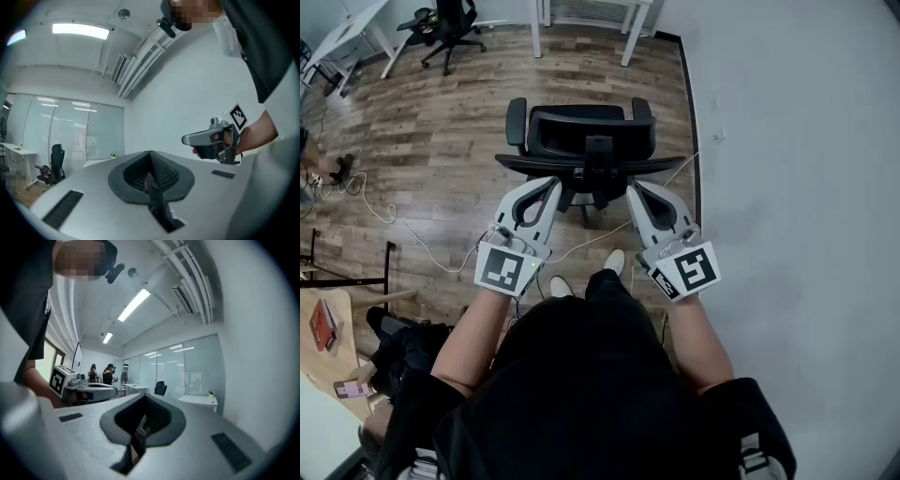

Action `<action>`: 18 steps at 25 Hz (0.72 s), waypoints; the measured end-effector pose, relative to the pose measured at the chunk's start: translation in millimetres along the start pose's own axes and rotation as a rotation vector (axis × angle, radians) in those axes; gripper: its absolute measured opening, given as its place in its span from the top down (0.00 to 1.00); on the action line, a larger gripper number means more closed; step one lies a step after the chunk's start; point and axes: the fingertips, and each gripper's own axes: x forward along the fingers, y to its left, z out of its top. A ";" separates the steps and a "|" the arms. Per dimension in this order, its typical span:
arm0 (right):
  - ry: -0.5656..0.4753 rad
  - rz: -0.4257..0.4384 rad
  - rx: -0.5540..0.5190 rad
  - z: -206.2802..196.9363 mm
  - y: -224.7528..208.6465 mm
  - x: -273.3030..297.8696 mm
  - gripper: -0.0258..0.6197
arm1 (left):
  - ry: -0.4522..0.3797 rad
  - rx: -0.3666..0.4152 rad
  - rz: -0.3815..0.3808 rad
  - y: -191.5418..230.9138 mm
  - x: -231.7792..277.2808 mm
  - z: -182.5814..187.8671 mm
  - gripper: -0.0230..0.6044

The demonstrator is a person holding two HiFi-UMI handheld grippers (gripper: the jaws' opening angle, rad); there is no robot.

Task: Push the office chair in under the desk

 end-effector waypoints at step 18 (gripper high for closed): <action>0.177 0.020 0.058 -57.0 -23.6 3.3 0.96 | 0.096 0.033 -0.034 17.2 10.0 -42.8 0.91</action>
